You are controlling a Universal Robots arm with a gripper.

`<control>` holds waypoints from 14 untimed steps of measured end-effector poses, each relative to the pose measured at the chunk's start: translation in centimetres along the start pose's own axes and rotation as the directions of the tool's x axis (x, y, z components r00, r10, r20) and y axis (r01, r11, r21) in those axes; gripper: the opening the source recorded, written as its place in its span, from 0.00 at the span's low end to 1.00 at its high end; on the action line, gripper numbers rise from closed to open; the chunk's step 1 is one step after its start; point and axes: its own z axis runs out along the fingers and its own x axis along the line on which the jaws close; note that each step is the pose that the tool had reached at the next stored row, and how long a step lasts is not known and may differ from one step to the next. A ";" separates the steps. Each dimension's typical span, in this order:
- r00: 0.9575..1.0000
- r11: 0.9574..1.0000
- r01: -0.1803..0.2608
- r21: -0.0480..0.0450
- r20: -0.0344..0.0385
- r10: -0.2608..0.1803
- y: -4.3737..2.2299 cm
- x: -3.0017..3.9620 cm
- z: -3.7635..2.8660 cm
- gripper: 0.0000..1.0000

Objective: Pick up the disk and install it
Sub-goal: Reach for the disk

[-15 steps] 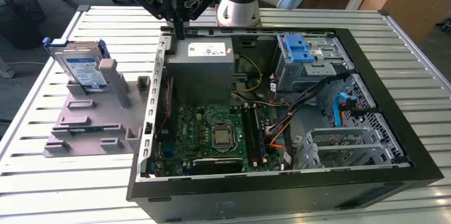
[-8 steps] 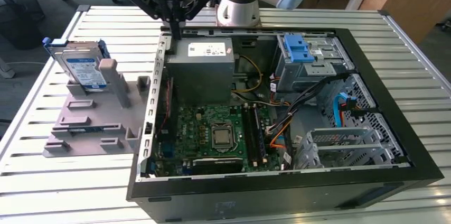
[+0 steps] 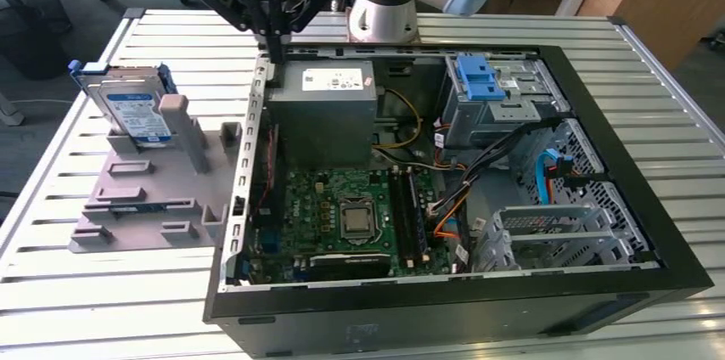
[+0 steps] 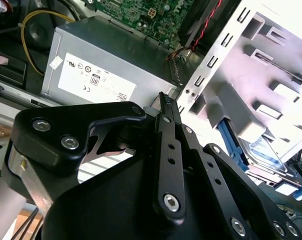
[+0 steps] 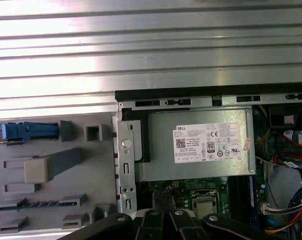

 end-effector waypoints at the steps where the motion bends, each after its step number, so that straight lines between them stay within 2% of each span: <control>1: 1.000 1.000 0.000 0.000 0.000 0.000 0.00 0.10 0.00 0.11; 14: 1.000 1.000 0.000 0.000 0.000 0.000 -0.08 1.42 -0.04 0.11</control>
